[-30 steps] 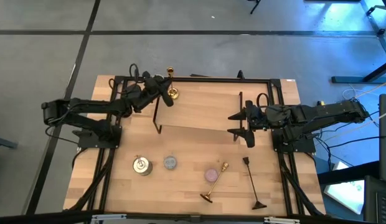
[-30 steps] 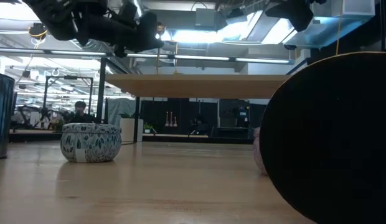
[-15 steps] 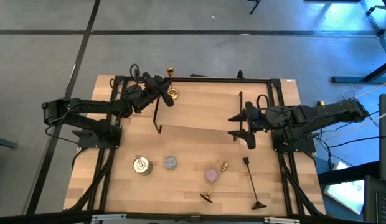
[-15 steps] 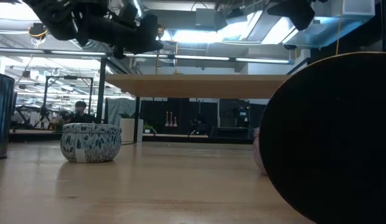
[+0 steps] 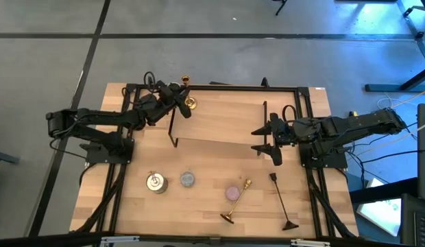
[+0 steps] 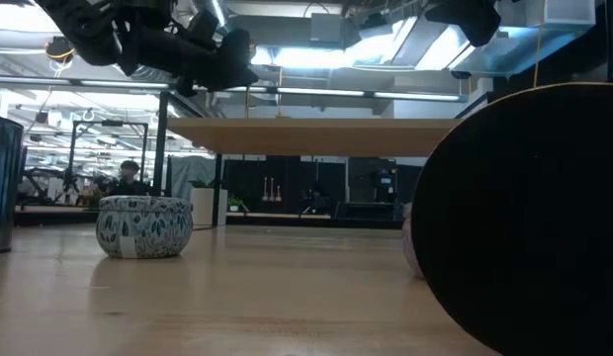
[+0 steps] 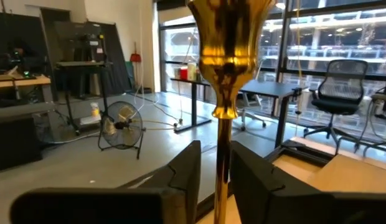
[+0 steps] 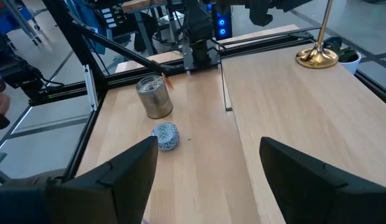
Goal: Pick & Place candle stick holders
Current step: Put the gold candle holder on the shelf
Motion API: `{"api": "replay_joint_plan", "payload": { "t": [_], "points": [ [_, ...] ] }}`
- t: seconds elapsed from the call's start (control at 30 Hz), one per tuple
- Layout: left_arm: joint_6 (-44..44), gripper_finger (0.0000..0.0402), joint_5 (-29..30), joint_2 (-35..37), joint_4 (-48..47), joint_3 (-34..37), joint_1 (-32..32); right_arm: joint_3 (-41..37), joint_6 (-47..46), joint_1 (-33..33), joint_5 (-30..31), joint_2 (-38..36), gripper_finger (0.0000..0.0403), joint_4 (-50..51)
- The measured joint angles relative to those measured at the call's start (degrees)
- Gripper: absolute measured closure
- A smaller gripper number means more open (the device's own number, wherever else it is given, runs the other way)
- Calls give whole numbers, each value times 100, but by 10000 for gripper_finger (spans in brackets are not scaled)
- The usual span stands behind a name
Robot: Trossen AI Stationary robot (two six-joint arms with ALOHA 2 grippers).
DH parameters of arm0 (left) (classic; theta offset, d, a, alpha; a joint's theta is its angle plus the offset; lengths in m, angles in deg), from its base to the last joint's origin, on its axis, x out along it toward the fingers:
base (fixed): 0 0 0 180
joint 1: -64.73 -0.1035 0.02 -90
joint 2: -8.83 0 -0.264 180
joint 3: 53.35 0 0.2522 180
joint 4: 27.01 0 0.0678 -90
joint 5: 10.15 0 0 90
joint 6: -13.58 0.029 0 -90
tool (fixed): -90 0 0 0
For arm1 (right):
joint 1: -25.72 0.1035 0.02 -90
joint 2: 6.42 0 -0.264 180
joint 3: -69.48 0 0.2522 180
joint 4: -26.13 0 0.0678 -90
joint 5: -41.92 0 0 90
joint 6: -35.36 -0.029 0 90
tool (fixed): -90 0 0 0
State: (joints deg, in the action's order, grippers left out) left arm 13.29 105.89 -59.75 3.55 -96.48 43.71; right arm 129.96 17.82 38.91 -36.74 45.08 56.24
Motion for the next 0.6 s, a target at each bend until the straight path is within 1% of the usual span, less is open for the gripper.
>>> {"api": "replay_joint_plan", "payload": {
  "t": [0.17, 0.3, 0.47, 0.6],
  "points": [
    [2, 293, 199, 9, -19, 0, 131, 2, 0, 5, -2, 0, 118, 16],
    [12, 273, 371, 169, -195, 0, 245, 2, -4, 15, -4, 0, 118, 16],
    [228, 248, 818, 586, -576, 0, 413, 2, -46, 15, 0, 0, 118, 16],
    [149, 232, 922, 1087, -1103, 0, 565, 2, -49, 15, 0, 0, 118, 8]
  ]
}}
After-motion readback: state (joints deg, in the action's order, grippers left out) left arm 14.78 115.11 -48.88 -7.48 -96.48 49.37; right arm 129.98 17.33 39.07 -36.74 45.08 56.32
